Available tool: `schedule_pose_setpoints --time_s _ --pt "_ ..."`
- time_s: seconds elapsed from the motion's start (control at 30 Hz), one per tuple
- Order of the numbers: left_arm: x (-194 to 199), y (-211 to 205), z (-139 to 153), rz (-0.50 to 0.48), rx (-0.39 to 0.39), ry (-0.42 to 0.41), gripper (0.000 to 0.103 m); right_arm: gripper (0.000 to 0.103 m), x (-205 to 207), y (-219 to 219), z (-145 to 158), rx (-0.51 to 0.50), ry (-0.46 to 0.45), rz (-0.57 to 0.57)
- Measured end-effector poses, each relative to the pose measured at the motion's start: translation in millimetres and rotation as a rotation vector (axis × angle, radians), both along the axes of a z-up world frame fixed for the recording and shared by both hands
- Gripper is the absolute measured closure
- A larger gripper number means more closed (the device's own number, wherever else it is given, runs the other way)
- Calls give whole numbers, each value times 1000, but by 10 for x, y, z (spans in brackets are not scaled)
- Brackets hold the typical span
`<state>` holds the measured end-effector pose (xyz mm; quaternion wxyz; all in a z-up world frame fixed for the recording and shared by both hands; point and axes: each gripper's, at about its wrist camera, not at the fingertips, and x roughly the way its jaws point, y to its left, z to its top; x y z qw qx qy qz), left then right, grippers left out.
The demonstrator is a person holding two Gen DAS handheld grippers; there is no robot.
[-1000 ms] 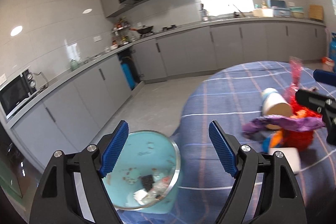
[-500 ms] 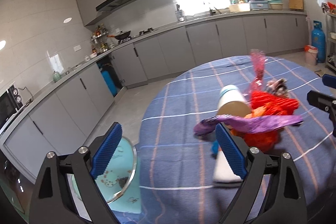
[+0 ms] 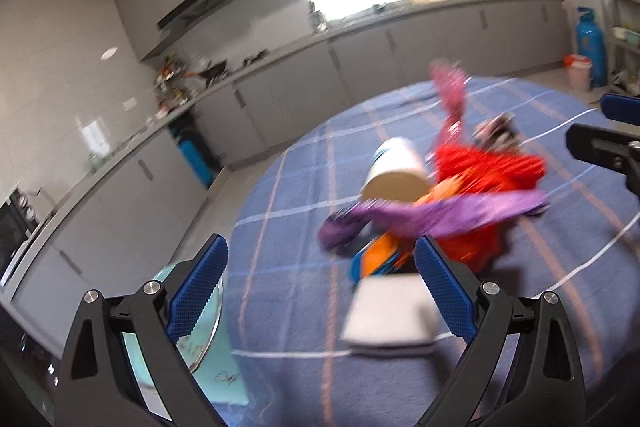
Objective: Collect trash
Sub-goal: 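Close the right gripper on the purple candy wrapper in the pile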
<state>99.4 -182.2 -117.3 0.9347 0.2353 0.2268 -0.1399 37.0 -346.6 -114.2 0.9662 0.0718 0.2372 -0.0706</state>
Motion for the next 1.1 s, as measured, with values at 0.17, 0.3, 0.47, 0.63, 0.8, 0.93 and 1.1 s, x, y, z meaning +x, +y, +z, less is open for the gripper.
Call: schedule_pose_setpoints --time_s 0.17,0.3,0.47,0.63,0.8,0.93,1.1 --pt "51 220 -7 58 -10 -7 6 30 177 214 -57 12 12 86" --pt "113 326 -55 87 -25 22 6 30 302 334 -110 3 40 127" --pt "87 356 -90 78 -32 31 6 35 352 367 -178 2 83 149" --pt "90 382 -102 71 -48 43 6 62 395 412 -251 -6 131 181" --pt "60 373 -80 60 -57 41 6 78 400 471 -281 -10 160 211" --pt "41 381 -66 59 -64 40 6 89 383 480 -293 -6 163 219" --pt "-21 368 -40 39 -69 35 6 95 265 461 -154 5 96 206"
